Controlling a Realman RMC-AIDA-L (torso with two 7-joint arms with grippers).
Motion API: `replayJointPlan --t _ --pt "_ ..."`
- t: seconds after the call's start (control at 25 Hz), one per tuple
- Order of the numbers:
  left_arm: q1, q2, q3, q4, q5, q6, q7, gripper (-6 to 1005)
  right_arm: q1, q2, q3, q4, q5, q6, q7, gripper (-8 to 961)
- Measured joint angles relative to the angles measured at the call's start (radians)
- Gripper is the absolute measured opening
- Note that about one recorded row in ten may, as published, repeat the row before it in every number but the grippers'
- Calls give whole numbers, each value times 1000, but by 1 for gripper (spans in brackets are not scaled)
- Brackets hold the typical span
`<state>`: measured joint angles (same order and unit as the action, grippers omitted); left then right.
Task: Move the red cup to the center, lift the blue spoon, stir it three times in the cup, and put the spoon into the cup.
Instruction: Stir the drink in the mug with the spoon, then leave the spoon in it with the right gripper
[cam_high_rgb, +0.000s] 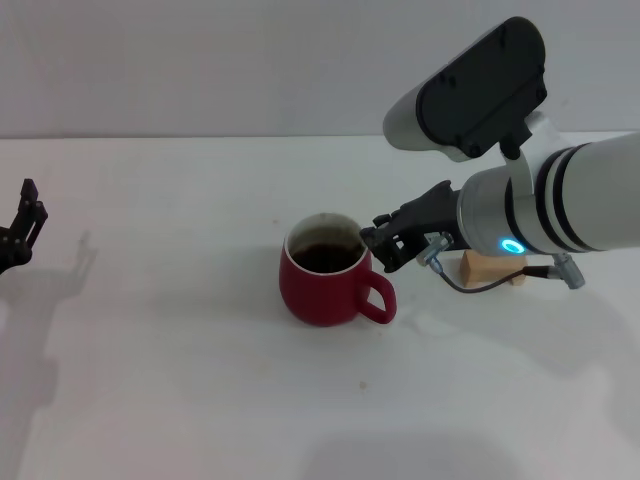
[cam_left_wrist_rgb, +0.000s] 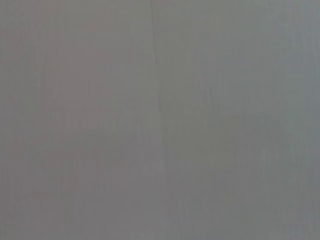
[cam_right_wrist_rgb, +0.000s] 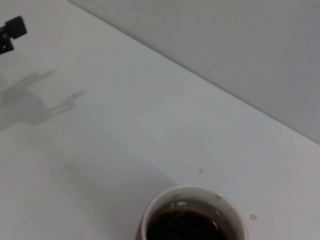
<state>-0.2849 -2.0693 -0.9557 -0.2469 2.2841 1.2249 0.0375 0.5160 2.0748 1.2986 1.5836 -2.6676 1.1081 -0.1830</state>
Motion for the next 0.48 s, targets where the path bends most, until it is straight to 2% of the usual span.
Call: replayJointPlan --t 0.48 --pt "-5 -1 0 0 0 -1 2 840 15 3 -27 -9 40 -2 -10 201"
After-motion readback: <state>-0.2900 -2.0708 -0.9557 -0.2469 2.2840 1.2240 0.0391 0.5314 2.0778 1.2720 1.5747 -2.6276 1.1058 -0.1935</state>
